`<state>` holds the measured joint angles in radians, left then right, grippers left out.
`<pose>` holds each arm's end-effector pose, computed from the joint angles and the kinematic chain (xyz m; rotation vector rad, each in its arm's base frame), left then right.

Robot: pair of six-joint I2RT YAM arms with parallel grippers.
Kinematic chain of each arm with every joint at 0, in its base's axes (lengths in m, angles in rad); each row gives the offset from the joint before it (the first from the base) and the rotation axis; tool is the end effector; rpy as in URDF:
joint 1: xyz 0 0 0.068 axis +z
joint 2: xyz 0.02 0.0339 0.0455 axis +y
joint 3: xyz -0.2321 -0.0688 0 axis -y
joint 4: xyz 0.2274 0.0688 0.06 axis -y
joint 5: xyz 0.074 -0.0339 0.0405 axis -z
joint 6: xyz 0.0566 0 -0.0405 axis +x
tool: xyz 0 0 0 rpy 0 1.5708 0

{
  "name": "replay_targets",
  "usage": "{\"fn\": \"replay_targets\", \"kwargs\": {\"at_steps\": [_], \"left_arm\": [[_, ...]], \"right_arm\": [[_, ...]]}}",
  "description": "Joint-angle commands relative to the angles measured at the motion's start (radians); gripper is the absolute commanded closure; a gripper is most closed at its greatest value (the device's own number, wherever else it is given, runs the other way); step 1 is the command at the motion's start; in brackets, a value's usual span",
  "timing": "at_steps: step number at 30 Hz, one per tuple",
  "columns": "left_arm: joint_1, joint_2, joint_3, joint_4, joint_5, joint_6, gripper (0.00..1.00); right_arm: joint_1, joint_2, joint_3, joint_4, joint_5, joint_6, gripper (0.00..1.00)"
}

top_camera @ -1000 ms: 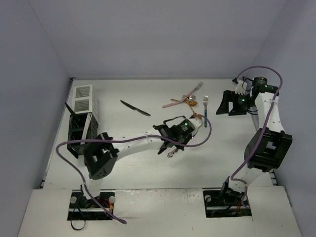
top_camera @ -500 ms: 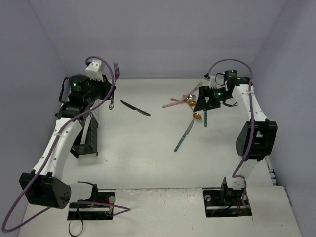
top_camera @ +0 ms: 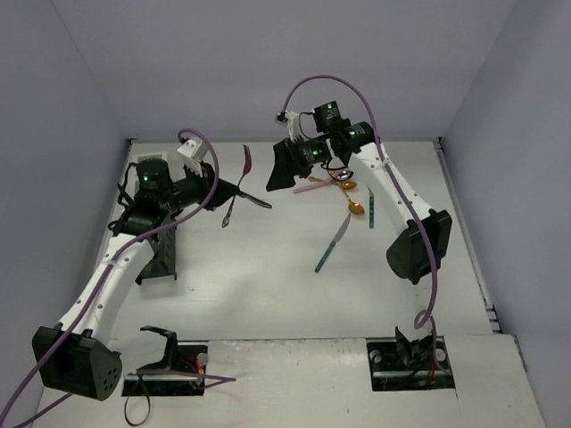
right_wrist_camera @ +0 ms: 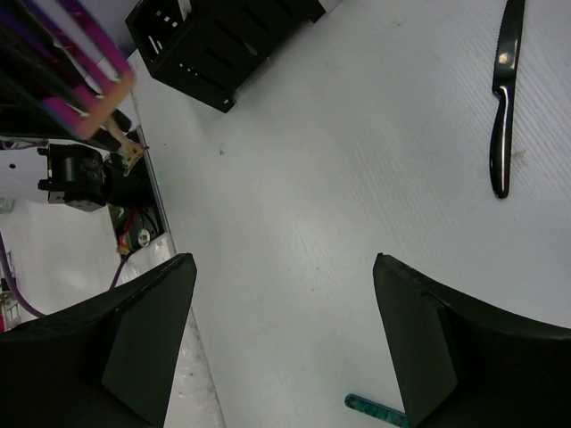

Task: Sort the eating utensils into containers

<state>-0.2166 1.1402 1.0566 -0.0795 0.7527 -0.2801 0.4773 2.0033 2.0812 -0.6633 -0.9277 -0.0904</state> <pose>0.2539 -0.0955 0.3465 0.5172 1.7212 -1.0082 0.3605 0.2374 0.3421 -1.1035 1.8152 1.2189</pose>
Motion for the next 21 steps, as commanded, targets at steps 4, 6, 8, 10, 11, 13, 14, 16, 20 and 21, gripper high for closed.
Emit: {"fn": "replay_targets", "kwargs": {"at_steps": [4,6,8,10,11,13,14,16,20,21], "left_arm": [[0.106,-0.085,0.047,0.181,-0.154,0.158,1.0],[0.167,-0.048,0.068,0.241,-0.17,0.169,1.0],[0.3,0.052,0.145,0.335,-0.148,0.148,1.0],[0.368,0.126,0.207,0.386,-0.144,0.112,1.0],[0.395,0.168,0.239,0.417,-0.143,0.104,1.0],[0.425,0.242,0.286,0.476,-0.15,0.096,1.0],[0.437,0.287,0.306,0.517,-0.157,0.093,1.0],[0.452,0.333,0.337,0.567,-0.185,0.096,1.0],[0.478,0.436,0.379,0.679,-0.224,0.122,1.0],[0.48,0.451,0.379,0.699,-0.243,0.134,1.0]], "right_arm": [[-0.002,-0.036,-0.053,0.036,0.013,0.005,0.22],[-0.002,-0.052,-0.073,0.037,0.03,-0.007,0.22],[-0.002,-0.068,-0.092,0.037,0.047,-0.015,0.21],[-0.003,-0.078,-0.109,0.037,0.071,-0.022,0.21],[-0.003,-0.082,-0.111,0.037,0.078,-0.023,0.21],[-0.004,-0.086,-0.12,0.038,0.087,-0.025,0.21],[-0.005,-0.086,-0.124,0.038,0.092,-0.026,0.2],[-0.006,-0.083,-0.13,0.038,0.097,-0.031,0.2],[-0.012,-0.078,-0.142,0.036,0.113,-0.035,0.2],[-0.017,-0.078,-0.144,0.036,0.114,-0.036,0.2]]}}
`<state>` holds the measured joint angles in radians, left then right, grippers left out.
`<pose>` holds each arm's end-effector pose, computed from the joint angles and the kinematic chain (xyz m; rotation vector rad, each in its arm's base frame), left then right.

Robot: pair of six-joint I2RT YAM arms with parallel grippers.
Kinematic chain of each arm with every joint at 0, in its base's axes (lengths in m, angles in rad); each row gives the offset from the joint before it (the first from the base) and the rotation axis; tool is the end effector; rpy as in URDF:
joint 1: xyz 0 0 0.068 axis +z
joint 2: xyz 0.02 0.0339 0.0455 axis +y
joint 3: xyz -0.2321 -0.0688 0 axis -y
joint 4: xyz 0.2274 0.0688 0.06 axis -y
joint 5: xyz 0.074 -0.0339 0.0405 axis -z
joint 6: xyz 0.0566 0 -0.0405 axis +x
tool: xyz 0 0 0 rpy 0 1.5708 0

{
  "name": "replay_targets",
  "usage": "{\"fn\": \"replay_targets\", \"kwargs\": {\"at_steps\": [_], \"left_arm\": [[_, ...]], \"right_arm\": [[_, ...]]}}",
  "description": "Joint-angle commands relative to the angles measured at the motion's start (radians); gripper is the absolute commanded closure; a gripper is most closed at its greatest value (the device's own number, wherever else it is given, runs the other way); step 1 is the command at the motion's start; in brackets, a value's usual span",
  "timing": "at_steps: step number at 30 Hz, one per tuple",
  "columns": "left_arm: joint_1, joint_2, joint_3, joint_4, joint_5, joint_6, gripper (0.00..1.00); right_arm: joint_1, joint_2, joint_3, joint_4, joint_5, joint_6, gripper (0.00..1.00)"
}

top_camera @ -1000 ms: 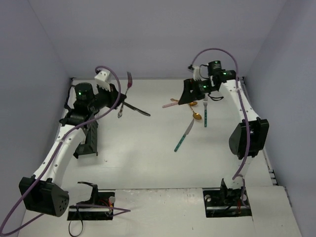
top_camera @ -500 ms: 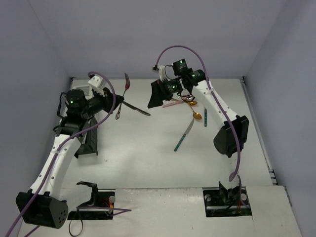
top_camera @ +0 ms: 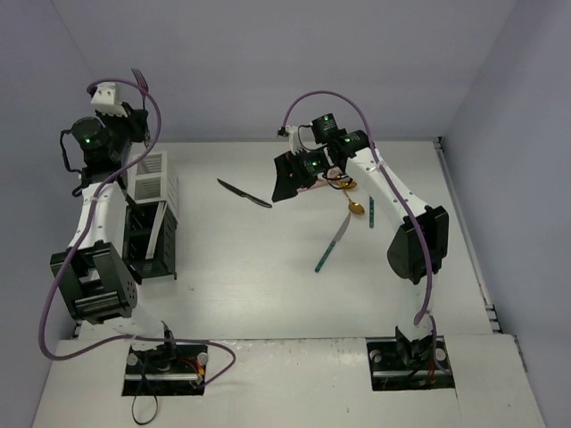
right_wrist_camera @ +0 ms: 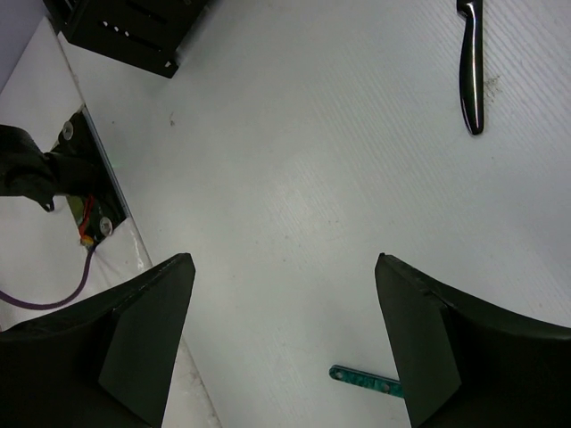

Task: Sort the eating utensils into containers

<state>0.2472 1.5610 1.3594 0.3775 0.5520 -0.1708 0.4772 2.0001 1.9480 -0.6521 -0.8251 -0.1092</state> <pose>0.3688 0.0625 0.3802 0.1667 1.4192 -0.3214 0.3651 0.2356 0.2998 -1.0596 1.9723 1.1299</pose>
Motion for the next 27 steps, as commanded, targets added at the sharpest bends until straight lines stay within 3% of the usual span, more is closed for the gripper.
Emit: {"fn": "replay_targets", "kwargs": {"at_steps": [1,11,15,19,27], "left_arm": [[0.019,0.044,0.073,0.261,-0.064,0.039,1.0],[0.016,0.105,-0.107,0.525,-0.36,0.184,1.0],[0.02,0.119,-0.242,0.696,-0.35,0.217,1.0],[0.043,0.163,-0.309,0.84,-0.302,0.135,1.0],[0.051,0.207,-0.317,0.877,-0.289,0.047,1.0]], "right_arm": [[-0.022,-0.074,-0.014,0.025,0.012,-0.018,0.2],[-0.083,-0.053,-0.046,0.026,0.015,-0.026,0.2],[-0.092,-0.044,-0.052,0.026,0.017,-0.026,0.2],[-0.095,-0.04,-0.064,0.026,0.02,-0.027,0.2],[-0.095,-0.046,-0.091,0.026,0.026,-0.035,0.19]]}}
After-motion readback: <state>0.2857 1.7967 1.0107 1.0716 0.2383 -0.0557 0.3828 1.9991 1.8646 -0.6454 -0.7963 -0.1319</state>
